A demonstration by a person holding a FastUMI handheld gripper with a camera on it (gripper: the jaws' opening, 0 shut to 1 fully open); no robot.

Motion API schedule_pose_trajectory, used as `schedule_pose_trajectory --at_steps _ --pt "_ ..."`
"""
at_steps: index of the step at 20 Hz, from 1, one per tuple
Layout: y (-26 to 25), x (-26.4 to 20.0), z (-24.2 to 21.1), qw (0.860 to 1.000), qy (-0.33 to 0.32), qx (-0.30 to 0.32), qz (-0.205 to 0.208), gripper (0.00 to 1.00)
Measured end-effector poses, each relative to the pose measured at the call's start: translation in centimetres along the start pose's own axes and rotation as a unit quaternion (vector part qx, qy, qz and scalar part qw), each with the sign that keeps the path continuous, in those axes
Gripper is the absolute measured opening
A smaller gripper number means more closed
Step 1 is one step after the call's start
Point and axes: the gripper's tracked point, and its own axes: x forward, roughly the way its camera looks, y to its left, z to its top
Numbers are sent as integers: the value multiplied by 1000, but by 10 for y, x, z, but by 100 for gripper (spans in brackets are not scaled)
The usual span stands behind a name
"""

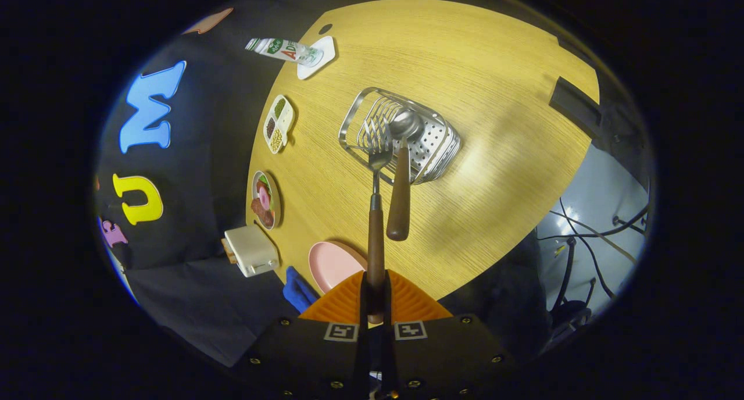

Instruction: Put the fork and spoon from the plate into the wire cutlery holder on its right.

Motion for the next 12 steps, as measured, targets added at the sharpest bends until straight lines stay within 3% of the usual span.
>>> schedule_pose_trajectory --at_steps 5,7,12 --pt "13 -10 7 1000 -15 20 20 17" --pt "17 -10 9 1000 -22 10 21 36" --pt "23 -16 6 999 -26 -9 21 37"
